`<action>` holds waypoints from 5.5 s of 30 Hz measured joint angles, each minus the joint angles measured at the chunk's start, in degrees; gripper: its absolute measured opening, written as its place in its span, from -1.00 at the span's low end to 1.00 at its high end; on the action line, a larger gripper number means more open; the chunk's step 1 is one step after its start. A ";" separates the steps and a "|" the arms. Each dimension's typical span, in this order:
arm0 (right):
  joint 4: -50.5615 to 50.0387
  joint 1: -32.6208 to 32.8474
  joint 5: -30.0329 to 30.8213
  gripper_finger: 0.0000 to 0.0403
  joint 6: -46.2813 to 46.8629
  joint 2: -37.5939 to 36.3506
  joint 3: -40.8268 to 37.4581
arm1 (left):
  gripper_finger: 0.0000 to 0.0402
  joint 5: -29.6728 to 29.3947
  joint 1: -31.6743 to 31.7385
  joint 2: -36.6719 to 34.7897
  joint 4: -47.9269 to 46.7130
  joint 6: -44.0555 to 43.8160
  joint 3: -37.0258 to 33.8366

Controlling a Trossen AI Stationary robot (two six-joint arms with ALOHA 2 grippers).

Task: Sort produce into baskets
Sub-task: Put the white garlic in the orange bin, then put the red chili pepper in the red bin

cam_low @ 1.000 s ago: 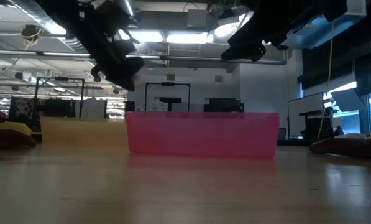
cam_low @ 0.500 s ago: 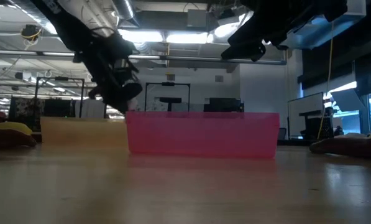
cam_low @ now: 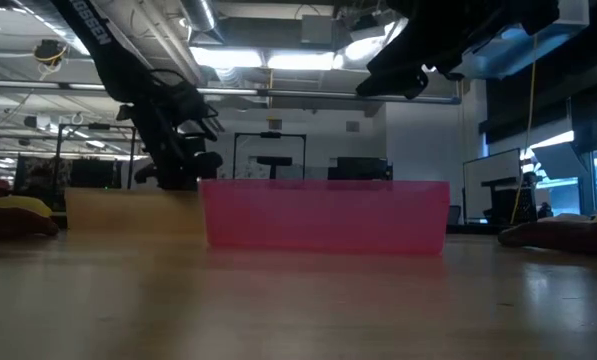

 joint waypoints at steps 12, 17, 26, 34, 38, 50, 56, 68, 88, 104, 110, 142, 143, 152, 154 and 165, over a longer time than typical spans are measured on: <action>-0.14 0.00 0.02 0.26 0.02 0.00 0.00 | -0.85 0.02 0.28 3.03 0.81 2.78 0.02; -0.14 0.00 0.01 0.26 0.08 -0.01 0.00 | -0.85 0.02 0.33 3.03 0.80 2.80 0.02; -0.16 0.02 0.02 0.26 0.13 -0.02 0.00 | -0.70 -0.02 0.33 3.03 0.80 2.51 0.02; -0.16 0.02 0.02 0.26 0.10 -0.02 0.00 | -0.30 0.70 0.33 2.50 -0.24 2.68 0.02; -0.17 0.02 0.02 0.26 0.10 -0.02 0.00 | -0.24 0.72 0.33 -0.84 -2.36 3.83 0.04; -1.71 0.02 -0.28 0.26 1.08 -0.36 0.09 | -0.23 0.79 -6.83 -20.90 -6.89 5.34 0.04; -19.97 0.02 4.98 0.25 3.43 -6.11 2.41 | -0.23 0.88 -15.98 -27.43 -6.72 5.60 0.03; -55.66 -0.44 14.13 0.25 32.52 -9.95 2.72 | -0.23 0.90 -31.79 -29.18 -1.71 1.33 -6.72; -49.44 -0.44 9.45 0.25 49.45 -9.88 -13.85 | -0.23 0.81 -35.85 -29.18 1.67 1.42 -6.95; -40.63 -0.37 6.09 0.06 48.50 -9.86 -19.44 | -0.23 0.79 -35.85 -29.18 1.67 1.35 -6.95; -40.84 -0.37 7.76 -0.45 43.63 -9.84 -18.54 | -0.23 0.79 -35.85 -29.18 1.66 1.33 -6.95; -14.58 -5.23 11.50 -0.41 10.52 -1.57 1.31 | -0.23 0.79 -35.85 -29.16 5.46 1.30 -6.95; -13.14 -5.79 10.80 -0.41 8.79 -0.62 1.31 | -0.23 0.79 -35.85 -29.16 5.74 1.29 -6.95; -7.10 -11.09 7.52 -0.41 -4.17 7.15 1.31 | -0.23 0.79 -35.85 -29.16 5.96 1.31 -6.95; -7.47 -12.47 7.52 -0.41 -6.08 8.57 1.31 | -0.23 0.79 -35.85 -29.16 5.96 1.31 -6.95; -7.40 -16.79 5.99 -0.41 -8.33 15.01 1.31 | -0.23 0.79 -35.80 -29.16 5.96 1.31 -6.95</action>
